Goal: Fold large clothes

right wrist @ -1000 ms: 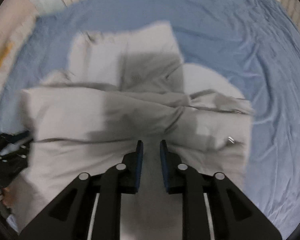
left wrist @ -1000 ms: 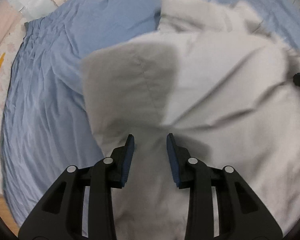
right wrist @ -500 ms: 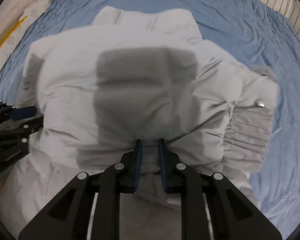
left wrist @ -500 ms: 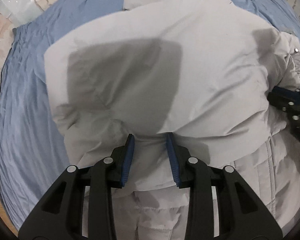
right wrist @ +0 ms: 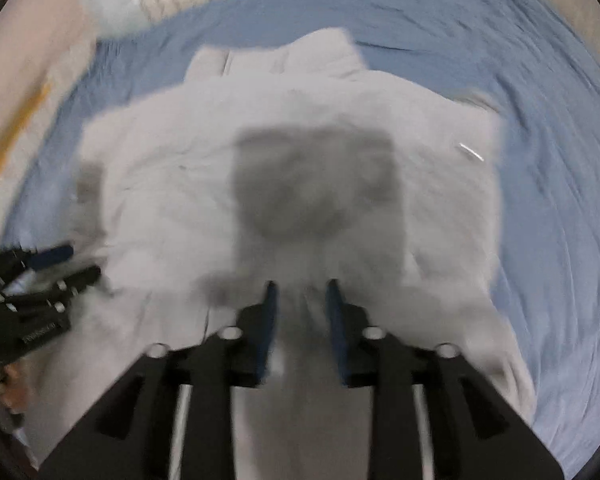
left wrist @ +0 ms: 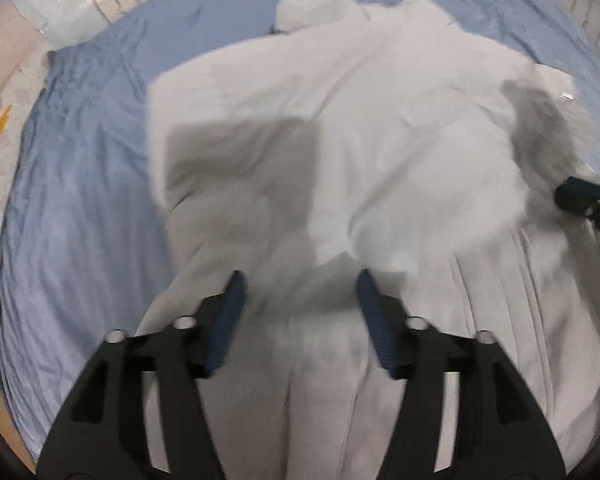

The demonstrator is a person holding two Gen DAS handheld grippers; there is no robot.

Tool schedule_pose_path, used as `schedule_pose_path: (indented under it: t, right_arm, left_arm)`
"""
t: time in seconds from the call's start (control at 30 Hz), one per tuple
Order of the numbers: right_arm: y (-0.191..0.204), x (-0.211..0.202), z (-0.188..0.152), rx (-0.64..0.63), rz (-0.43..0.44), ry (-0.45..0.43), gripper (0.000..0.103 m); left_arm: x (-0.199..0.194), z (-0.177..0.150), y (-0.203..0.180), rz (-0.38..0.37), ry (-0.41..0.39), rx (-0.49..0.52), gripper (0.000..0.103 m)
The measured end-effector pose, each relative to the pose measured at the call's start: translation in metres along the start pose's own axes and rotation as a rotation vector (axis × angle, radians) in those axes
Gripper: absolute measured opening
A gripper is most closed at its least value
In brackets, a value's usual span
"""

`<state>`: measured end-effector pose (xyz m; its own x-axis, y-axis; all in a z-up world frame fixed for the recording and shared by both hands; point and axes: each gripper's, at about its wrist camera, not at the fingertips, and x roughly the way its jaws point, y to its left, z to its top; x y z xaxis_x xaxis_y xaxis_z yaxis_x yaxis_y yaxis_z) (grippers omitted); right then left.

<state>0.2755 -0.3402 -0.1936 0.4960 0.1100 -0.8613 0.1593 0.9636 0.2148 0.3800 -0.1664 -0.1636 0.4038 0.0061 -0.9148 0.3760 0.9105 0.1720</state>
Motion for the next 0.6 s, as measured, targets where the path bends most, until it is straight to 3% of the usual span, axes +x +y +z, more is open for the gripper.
schedule_pose_path:
  t: [0.1,0.17,0.3,0.5,0.6]
  right_arm:
    - [-0.013,-0.044,-0.041,0.039,-0.001,-0.043,0.044]
    - [-0.021,-0.061,-0.066,0.053,-0.001,-0.061,0.050]
    - [-0.041,-0.080,-0.118,0.053,-0.050,-0.062,0.050]
    - [-0.070,-0.092,-0.152,0.103,-0.059,-0.069,0.050]
    - [-0.065,-0.097,-0.162,0.081,-0.046,-0.073,0.050]
  left_arm:
    - [-0.031,-0.039,0.006,0.020,-0.026,-0.001,0.067]
    - [-0.048,-0.071,0.014,-0.010,-0.031,-0.022,0.074]
    - [-0.058,-0.130,0.024,-0.020,-0.008,-0.061,0.074]
    - [-0.072,-0.220,0.048,-0.070,-0.019,-0.192,0.074]
    - [-0.087,-0.247,0.060,-0.090,-0.036,-0.272,0.074]
